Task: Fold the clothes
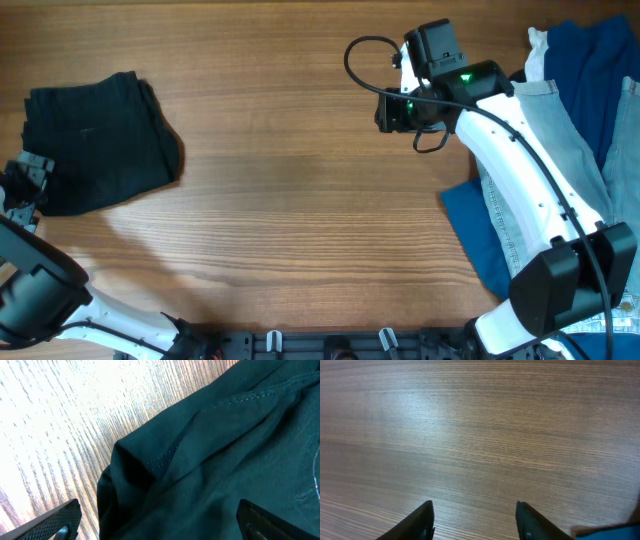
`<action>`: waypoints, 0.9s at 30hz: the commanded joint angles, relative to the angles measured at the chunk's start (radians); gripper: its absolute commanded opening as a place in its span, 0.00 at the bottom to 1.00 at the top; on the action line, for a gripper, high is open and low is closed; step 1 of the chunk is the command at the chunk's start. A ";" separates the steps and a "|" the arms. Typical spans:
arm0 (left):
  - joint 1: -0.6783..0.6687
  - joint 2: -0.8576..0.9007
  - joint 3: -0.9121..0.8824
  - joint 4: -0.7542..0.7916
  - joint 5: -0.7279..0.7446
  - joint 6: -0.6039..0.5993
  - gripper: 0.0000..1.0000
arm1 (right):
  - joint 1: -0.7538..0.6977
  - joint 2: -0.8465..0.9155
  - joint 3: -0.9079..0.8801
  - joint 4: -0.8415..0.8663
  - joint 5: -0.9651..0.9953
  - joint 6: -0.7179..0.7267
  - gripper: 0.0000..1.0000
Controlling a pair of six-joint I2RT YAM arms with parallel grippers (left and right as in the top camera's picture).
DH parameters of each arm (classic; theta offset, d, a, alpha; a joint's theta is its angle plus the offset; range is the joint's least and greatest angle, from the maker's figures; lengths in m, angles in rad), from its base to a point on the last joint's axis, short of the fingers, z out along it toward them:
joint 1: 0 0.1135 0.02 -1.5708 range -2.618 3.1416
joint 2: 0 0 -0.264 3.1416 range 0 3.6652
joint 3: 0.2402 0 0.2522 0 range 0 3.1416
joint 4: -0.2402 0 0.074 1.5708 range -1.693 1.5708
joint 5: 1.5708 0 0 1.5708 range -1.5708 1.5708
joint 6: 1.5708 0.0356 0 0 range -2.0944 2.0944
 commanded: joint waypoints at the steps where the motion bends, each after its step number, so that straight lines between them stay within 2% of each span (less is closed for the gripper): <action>1: -0.066 -0.089 0.037 0.003 -0.027 0.067 1.00 | 0.006 0.008 -0.002 0.028 0.017 -0.012 0.63; 5: -0.244 -0.193 0.042 0.003 -0.029 0.142 1.00 | -0.001 0.008 -0.002 0.104 -0.018 -0.016 0.82; 9: -0.545 -0.216 0.042 -0.021 -0.029 0.208 1.00 | -0.084 0.008 -0.002 0.209 -0.126 -0.017 0.89; 11: -0.666 -0.209 0.042 -0.063 -0.060 0.219 1.00 | -0.155 0.008 -0.002 0.207 -0.128 -0.024 1.00; 13: -0.766 -0.206 0.042 -0.175 -0.066 0.214 1.00 | -0.218 0.008 -0.002 0.146 -0.127 -0.053 1.00; 15: -0.806 -0.211 0.042 -0.294 -0.066 0.182 1.00 | -0.260 0.008 -0.002 0.045 -0.127 -0.036 1.00; 17: -0.806 -0.225 0.042 -0.404 -0.066 0.089 1.00 | -0.280 0.007 -0.002 -0.058 -0.119 -0.034 1.00; 22: -0.795 -0.355 0.032 -0.585 -0.065 0.077 1.00 | -0.271 -0.003 -0.012 -0.270 -0.067 0.011 0.99; 24: -0.807 -0.456 -0.015 -0.600 -0.064 0.088 1.00 | -0.243 -0.064 -0.071 -0.261 -0.050 0.011 0.99; 27: -0.832 -0.657 -0.148 -0.532 -0.062 0.086 1.00 | -0.175 -0.262 -0.228 -0.124 -0.007 0.048 0.99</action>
